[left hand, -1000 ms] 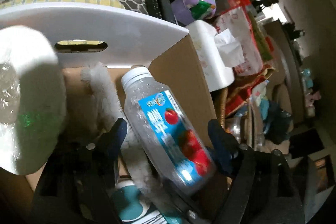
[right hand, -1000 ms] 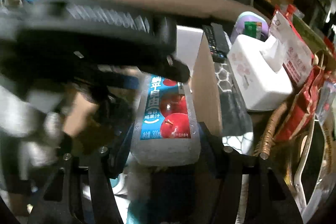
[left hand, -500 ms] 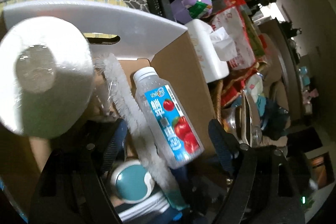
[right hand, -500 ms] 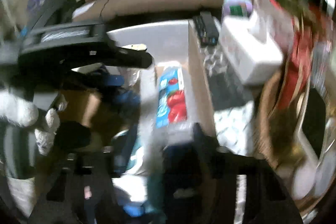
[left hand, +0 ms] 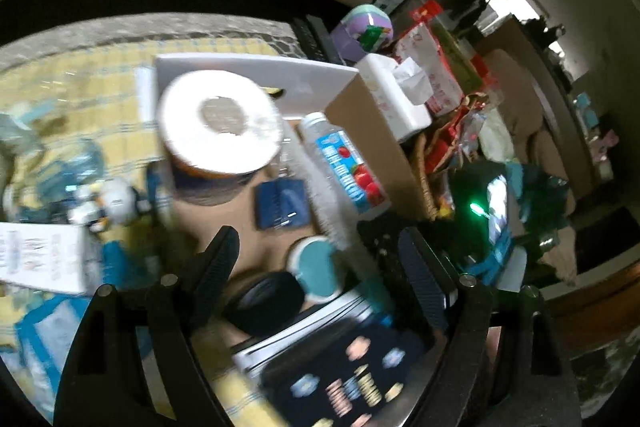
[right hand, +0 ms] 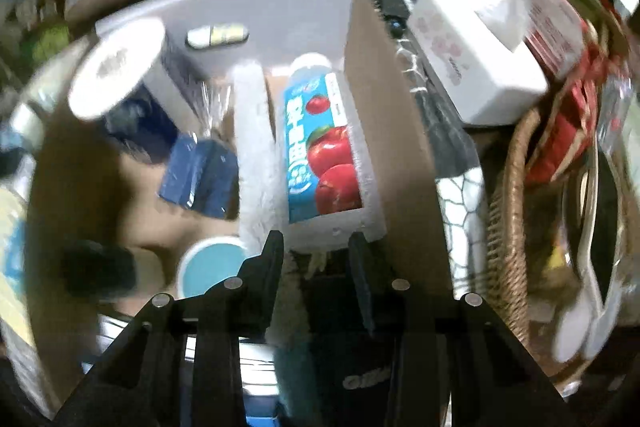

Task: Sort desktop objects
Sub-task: 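Move both tools back over the table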

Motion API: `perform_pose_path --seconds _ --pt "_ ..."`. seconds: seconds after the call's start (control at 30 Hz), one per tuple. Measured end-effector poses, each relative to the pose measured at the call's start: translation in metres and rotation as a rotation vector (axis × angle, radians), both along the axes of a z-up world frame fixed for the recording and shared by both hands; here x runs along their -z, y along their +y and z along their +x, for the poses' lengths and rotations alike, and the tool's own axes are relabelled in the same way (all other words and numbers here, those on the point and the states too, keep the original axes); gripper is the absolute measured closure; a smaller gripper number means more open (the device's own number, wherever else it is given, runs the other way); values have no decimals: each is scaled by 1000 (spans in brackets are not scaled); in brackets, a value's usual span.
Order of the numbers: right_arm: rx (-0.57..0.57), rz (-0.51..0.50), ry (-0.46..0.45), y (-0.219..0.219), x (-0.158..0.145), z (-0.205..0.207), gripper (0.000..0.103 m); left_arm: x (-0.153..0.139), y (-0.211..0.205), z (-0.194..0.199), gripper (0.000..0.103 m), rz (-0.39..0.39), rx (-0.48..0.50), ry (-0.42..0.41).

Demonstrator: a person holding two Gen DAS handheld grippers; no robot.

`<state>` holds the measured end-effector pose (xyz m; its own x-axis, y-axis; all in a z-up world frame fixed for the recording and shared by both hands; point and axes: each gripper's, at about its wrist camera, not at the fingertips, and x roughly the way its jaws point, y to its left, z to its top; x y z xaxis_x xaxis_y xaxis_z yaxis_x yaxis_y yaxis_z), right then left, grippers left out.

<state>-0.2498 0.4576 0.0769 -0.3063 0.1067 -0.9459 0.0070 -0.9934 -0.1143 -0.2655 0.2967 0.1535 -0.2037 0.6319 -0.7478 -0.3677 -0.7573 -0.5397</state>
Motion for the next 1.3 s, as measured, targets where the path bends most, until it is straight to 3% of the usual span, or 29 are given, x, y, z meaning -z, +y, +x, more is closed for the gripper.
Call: perform_pose_path --seconds 0.13,0.27,0.33,0.5,0.67,0.73,1.0,1.3 --pt "23 -2 -1 -5 0 3 70 -14 -32 23 21 -33 4 52" --pt "48 -24 45 -5 -29 24 70 -25 -69 47 20 -53 -8 98" --pt "30 -34 93 -13 -56 44 68 -29 -97 60 9 -46 -30 107" --pt "-57 -92 203 -57 -108 96 46 -32 -169 91 0 -72 -101 146" --pt "-163 -162 266 -124 -126 132 25 -19 -240 125 0 -90 -173 134" --pt "-203 -182 281 -151 -125 146 20 -9 -263 139 0 -122 -194 139" --pt "-275 -274 282 -234 -98 169 20 36 -323 181 0 -215 -226 144" --pt "-207 -414 245 -279 -49 164 20 70 -318 195 0 -309 -140 228"
